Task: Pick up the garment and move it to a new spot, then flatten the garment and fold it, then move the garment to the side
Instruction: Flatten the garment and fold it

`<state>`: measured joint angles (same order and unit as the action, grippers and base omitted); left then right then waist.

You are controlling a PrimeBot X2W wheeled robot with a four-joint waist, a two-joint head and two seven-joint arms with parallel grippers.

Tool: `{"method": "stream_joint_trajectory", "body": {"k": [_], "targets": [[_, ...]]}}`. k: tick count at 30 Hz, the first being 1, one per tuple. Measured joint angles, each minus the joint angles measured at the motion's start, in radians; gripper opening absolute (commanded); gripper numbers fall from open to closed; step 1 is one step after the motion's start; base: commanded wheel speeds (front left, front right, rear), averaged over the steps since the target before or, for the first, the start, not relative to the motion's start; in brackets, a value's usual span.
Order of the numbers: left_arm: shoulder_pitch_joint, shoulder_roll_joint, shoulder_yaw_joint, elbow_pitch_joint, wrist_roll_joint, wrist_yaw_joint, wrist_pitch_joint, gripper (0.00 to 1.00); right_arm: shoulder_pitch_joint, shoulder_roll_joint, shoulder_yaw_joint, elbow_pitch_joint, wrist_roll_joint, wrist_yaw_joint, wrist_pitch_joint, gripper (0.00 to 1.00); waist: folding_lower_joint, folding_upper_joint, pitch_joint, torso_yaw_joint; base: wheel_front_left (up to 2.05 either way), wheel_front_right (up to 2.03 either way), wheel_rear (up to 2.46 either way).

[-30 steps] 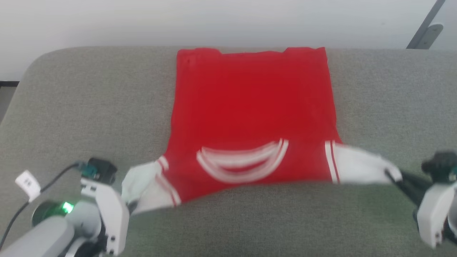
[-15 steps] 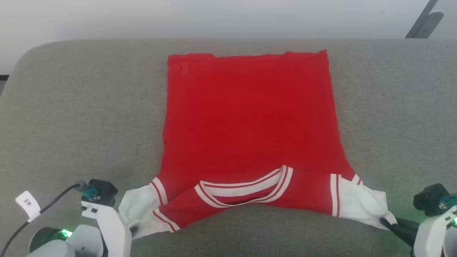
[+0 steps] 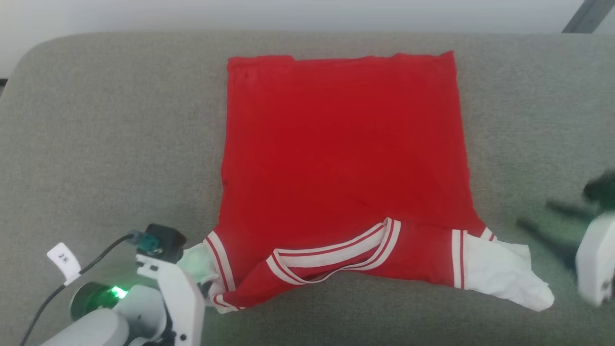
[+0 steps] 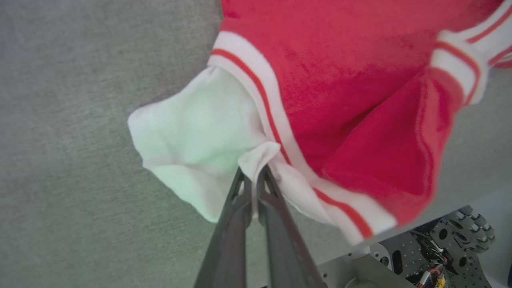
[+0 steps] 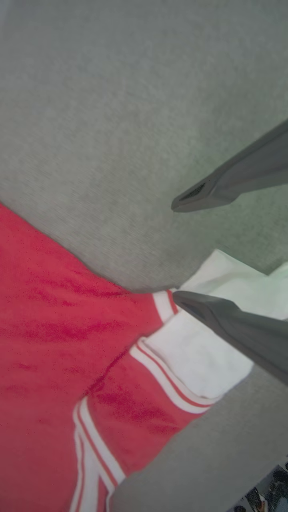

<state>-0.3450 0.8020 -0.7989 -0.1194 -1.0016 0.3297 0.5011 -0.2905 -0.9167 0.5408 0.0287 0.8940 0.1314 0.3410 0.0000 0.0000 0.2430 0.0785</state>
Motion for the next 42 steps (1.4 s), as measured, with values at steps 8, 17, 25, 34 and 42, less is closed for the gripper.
{"method": "stream_joint_trajectory", "body": {"k": [8,17,25,34,42], "targets": [[-0.081,-0.067,-0.023,-0.009,0.035,-0.024,-0.002,0.0,-0.219,0.113,-0.193,0.078,-0.158,0.0,0.015,1.0,0.0,0.0,0.063,0.042,0.0,0.0,0.0],[-0.183,-0.158,-0.056,0.034,0.081,-0.085,-0.011,0.0,-0.556,0.272,-0.184,0.435,-0.277,0.0,0.095,1.0,0.0001,-0.0001,0.151,0.132,0.0,0.0,0.0],[-0.26,-0.247,-0.078,0.096,0.094,-0.153,-0.046,0.0,-0.789,0.331,-0.166,0.763,-0.304,0.0,0.257,1.0,0.0,0.0,0.237,0.232,0.0,0.0,0.0],[-0.284,-0.294,-0.081,0.158,0.087,-0.199,-0.084,0.0,-0.915,0.343,-0.152,0.915,-0.325,0.0,0.4,0.0,0.0,0.0,0.284,0.288,0.0,0.0,0.0],[-0.283,-0.289,-0.07,0.217,0.076,-0.213,-0.105,0.0,-0.883,0.356,-0.1,0.908,-0.335,0.0,0.353,0.0,0.0,0.0,0.244,0.267,0.0,0.0,0.0]]}}
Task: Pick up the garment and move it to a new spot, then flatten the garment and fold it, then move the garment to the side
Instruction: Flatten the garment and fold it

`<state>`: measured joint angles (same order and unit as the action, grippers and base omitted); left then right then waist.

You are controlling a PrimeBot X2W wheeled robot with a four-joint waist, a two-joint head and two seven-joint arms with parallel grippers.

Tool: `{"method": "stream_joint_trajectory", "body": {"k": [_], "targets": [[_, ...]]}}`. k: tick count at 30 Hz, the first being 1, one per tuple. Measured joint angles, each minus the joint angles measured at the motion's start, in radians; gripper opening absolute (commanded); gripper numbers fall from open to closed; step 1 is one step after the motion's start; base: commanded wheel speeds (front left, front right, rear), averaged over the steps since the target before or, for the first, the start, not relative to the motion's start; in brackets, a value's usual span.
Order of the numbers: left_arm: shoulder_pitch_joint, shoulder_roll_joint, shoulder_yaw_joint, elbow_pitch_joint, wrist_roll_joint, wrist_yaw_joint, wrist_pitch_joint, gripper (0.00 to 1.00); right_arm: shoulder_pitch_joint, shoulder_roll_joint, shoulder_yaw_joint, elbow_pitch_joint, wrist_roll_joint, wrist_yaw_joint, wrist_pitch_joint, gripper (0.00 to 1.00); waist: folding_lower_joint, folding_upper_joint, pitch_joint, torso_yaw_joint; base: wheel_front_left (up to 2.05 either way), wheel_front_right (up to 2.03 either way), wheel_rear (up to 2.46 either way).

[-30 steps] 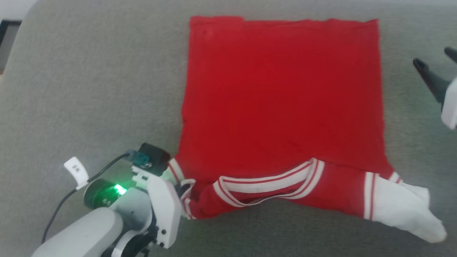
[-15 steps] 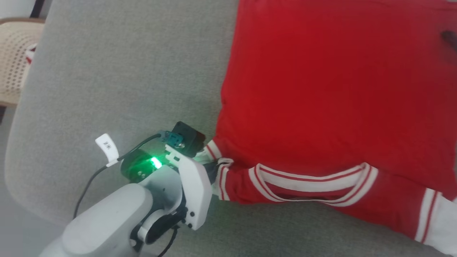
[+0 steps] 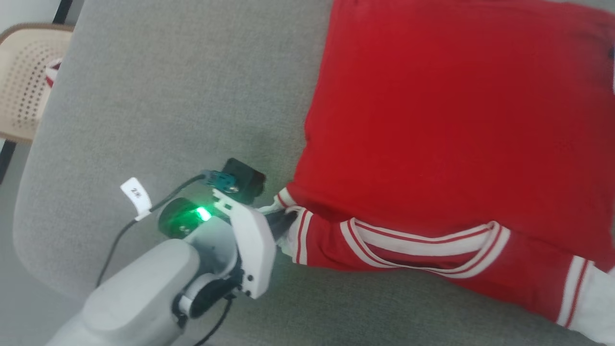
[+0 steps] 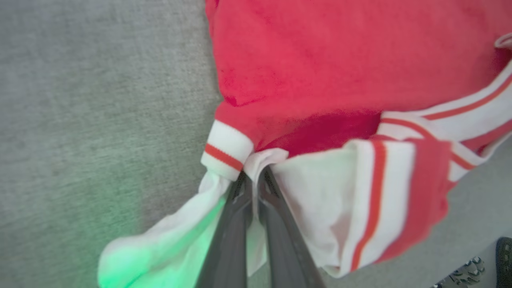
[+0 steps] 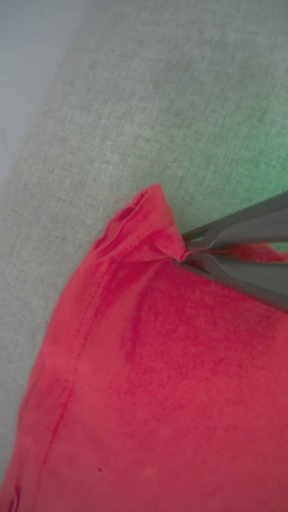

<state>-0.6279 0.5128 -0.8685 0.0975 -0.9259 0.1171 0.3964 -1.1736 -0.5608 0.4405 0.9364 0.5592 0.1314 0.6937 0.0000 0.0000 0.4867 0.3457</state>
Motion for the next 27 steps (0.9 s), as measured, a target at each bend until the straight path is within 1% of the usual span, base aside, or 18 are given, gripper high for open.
{"method": "stream_joint_trajectory", "body": {"k": [3,6,10,14,21,24,27], "targets": [[0.006,0.022,0.008,0.025,-0.005,0.0,-0.004,0.0,0.033,-0.002,0.034,-0.033,0.019,0.0,-0.005,0.0,0.0,0.0,-0.028,-0.02,0.0,0.0,0.0],[0.015,0.042,0.013,0.043,-0.009,0.0,-0.003,0.0,0.08,-0.012,0.072,-0.094,0.053,0.0,-0.011,0.0,0.0,0.0,-0.06,-0.044,0.0,0.0,0.0],[0.035,0.072,0.02,0.059,-0.015,0.005,-0.002,0.0,0.164,-0.041,0.125,-0.211,0.111,0.0,-0.023,0.0,0.0,0.0,-0.102,-0.085,0.0,0.0,0.0],[0.058,0.105,0.028,0.066,-0.024,0.011,-0.001,0.0,0.265,-0.089,0.156,-0.349,0.17,0.0,-0.033,0.0,0.0,0.0,-0.145,-0.131,0.0,0.0,0.0],[0.102,0.144,0.037,0.066,-0.049,0.023,0.001,0.0,0.511,-0.164,0.126,-0.565,0.256,0.0,-0.045,0.0,0.0,0.0,-0.212,-0.207,0.0,0.0,0.0],[0.117,0.156,0.04,0.057,-0.053,0.029,0.001,0.0,0.621,-0.182,0.084,-0.64,0.271,0.0,-0.037,0.0,0.0,0.0,-0.232,-0.238,0.0,0.0,0.0],[0.119,0.167,0.042,0.046,-0.054,0.034,0.002,0.0,0.733,-0.183,0.029,-0.7,0.277,0.0,-0.035,0.0,0.0,0.0,-0.245,-0.263,0.0,0.0,0.0]]}}
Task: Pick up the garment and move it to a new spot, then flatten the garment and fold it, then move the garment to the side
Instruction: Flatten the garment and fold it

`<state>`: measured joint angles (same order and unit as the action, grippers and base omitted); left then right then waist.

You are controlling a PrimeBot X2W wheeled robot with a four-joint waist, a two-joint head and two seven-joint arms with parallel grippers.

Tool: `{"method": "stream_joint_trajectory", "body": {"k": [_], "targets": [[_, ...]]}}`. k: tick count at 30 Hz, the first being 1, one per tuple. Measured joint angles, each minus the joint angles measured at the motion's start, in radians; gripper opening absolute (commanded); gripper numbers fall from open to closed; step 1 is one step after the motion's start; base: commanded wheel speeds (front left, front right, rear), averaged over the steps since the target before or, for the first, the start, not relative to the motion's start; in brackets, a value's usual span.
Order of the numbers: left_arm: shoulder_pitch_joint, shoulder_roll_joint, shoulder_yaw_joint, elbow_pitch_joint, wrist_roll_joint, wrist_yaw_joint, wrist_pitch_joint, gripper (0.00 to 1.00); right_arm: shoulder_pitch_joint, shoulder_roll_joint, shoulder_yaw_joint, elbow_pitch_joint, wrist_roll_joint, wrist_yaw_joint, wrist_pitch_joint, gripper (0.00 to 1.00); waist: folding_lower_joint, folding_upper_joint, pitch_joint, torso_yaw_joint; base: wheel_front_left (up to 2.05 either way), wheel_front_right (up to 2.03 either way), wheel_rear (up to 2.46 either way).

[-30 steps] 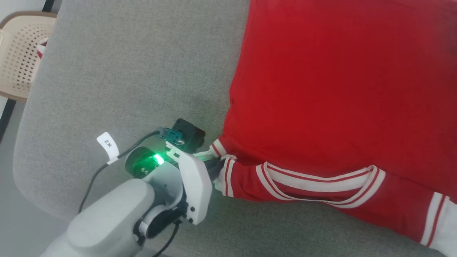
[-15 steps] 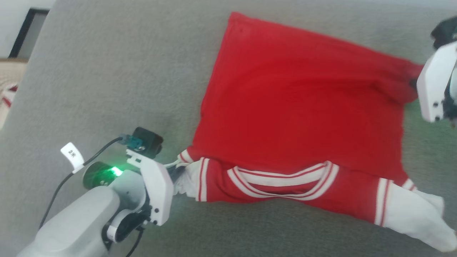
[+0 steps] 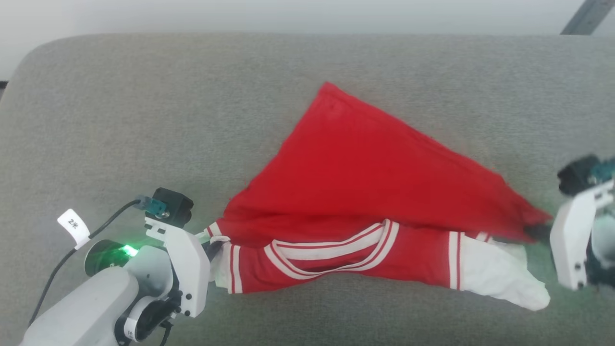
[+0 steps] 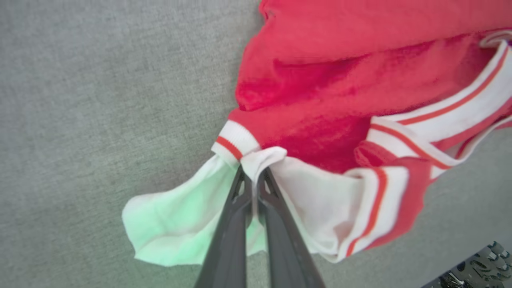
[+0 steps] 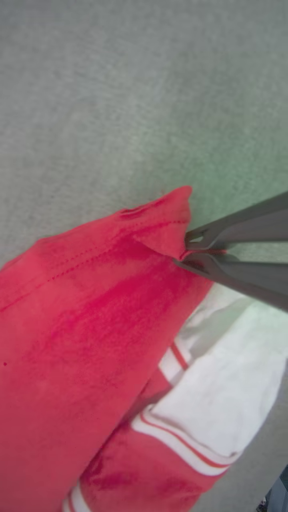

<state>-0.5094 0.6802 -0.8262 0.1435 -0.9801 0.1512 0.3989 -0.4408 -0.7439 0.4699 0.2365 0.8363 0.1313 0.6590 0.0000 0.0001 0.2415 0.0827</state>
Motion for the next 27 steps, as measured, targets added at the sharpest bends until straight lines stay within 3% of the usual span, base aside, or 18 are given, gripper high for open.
{"method": "stream_joint_trajectory", "body": {"k": [9,10,11,12,13,14,21,27], "targets": [[0.007,0.002,-0.001,-0.001,-0.006,0.002,0.004,0.0,0.193,0.131,-0.157,-0.004,-0.052,0.0,-0.013,0.0,0.0,0.0,-0.003,-0.035,0.0,0.0,0.0],[0.008,0.002,-0.001,0.002,-0.006,0.002,0.004,0.0,0.194,0.144,-0.165,0.005,-0.065,0.0,-0.015,0.1,0.0,0.0,-0.002,-0.038,0.0,0.0,0.0],[0.008,0.002,-0.001,0.005,-0.006,0.002,0.004,0.0,0.192,0.154,-0.173,0.016,-0.083,0.0,-0.022,0.39,0.0,0.0,-0.001,-0.04,0.0,0.0,0.0],[0.008,0.002,-0.001,0.008,-0.007,0.001,0.003,0.0,0.19,0.164,-0.176,0.024,-0.095,0.001,-0.027,0.79,0.0,0.0,0.0,-0.042,0.0,0.0,0.0],[0.008,0.002,0.0,0.009,-0.007,-0.001,0.003,0.0,0.189,0.172,-0.178,0.029,-0.107,0.001,-0.032,0.79,0.0,0.0,0.0,-0.045,0.0,0.0,0.0],[0.008,0.002,0.0,0.011,-0.007,-0.002,0.003,0.0,0.186,0.178,-0.179,0.031,-0.114,0.001,-0.032,1.0,0.0,0.0,0.001,-0.047,0.0,0.0,0.0],[0.008,0.001,-0.003,0.016,-0.007,-0.003,-0.003,0.0,0.178,0.165,-0.215,-0.054,-0.123,0.0,0.021,1.0,0.0,0.0,-0.008,-0.053,0.0,0.0,0.0],[0.008,-0.01,-0.013,0.006,-0.004,-0.003,-0.003,0.0,0.161,0.12,-0.275,-0.246,-0.161,-0.001,0.046,1.0,0.0,0.0,-0.01,-0.038,0.0,0.0,0.0]]}}
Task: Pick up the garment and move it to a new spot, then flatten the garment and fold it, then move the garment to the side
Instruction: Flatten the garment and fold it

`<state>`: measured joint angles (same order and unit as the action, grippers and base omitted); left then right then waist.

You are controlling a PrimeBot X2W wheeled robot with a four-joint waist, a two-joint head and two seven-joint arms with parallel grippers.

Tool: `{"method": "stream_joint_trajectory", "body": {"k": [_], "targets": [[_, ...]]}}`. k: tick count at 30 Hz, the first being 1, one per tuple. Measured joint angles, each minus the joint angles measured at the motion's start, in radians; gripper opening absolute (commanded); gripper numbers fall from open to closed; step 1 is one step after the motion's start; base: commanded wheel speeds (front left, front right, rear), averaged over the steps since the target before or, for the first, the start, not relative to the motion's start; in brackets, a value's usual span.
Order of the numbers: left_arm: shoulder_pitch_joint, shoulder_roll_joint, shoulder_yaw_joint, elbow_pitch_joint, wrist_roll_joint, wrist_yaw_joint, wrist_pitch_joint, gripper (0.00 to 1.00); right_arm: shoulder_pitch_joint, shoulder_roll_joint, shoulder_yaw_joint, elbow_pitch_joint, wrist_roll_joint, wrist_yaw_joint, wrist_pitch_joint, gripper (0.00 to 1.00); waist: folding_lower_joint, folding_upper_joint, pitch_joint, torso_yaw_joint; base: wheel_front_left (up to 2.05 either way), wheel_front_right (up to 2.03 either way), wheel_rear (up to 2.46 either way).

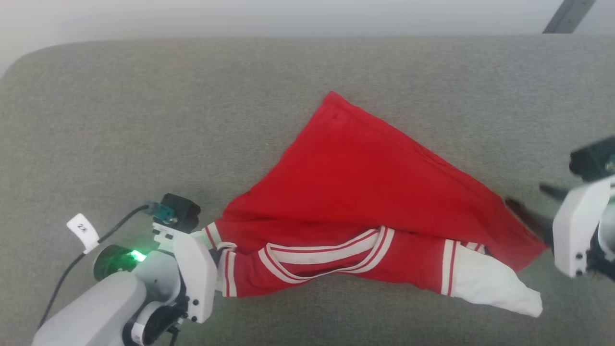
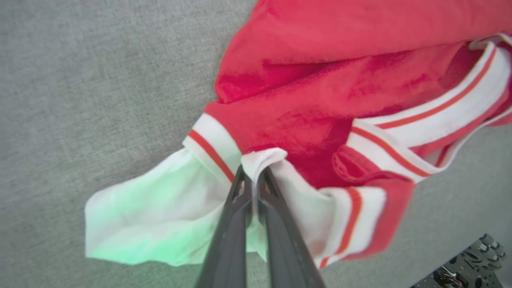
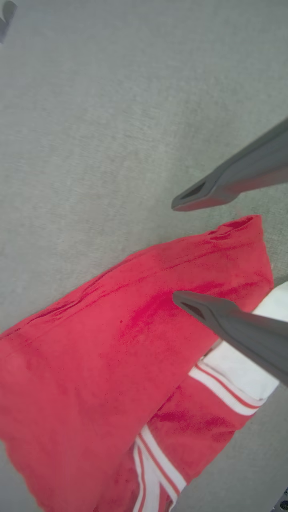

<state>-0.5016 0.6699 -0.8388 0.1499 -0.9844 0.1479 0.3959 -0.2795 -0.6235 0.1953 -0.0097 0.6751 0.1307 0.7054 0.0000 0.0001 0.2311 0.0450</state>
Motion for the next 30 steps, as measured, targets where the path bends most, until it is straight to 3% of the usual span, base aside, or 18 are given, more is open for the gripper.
{"method": "stream_joint_trajectory", "body": {"k": [4,8,14,18,24,30], "targets": [[-0.009,-0.016,-0.01,-0.01,0.009,0.0,0.001,0.0,-0.072,0.007,0.02,-0.089,-0.036,0.0,-0.031,1.0,0.0,0.0,0.007,0.022,0.0,0.0,0.0],[-0.032,-0.042,-0.021,-0.012,0.017,-0.004,0.001,0.0,-0.183,0.031,0.1,-0.049,-0.077,0.0,-0.094,1.0,0.0,0.0,0.021,0.053,0.0,0.0,0.0],[-0.075,-0.095,-0.044,0.009,0.044,-0.027,0.0,0.0,-0.407,0.106,0.26,0.178,-0.094,0.0,-0.206,1.0,0.0,0.0,0.05,0.111,0.0,0.0,0.0],[-0.117,-0.146,-0.063,0.036,0.056,-0.051,-0.006,0.0,-0.58,0.139,0.399,0.409,-0.067,0.0,-0.241,1.0,0.0,0.0,0.079,0.168,0.0,0.0,0.0],[-0.162,-0.205,-0.08,0.078,0.069,-0.087,-0.021,0.0,-0.725,0.15,0.55,0.634,-0.002,0.0,-0.201,1.0,0.0,0.0,0.119,0.241,0.0,0.0,0.0],[-0.191,-0.252,-0.091,0.122,0.07,-0.118,-0.043,0.0,-0.799,0.142,0.681,0.759,0.086,0.0,-0.119,1.0,0.0,0.0,0.158,0.302,0.0,0.0,0.0]]}}
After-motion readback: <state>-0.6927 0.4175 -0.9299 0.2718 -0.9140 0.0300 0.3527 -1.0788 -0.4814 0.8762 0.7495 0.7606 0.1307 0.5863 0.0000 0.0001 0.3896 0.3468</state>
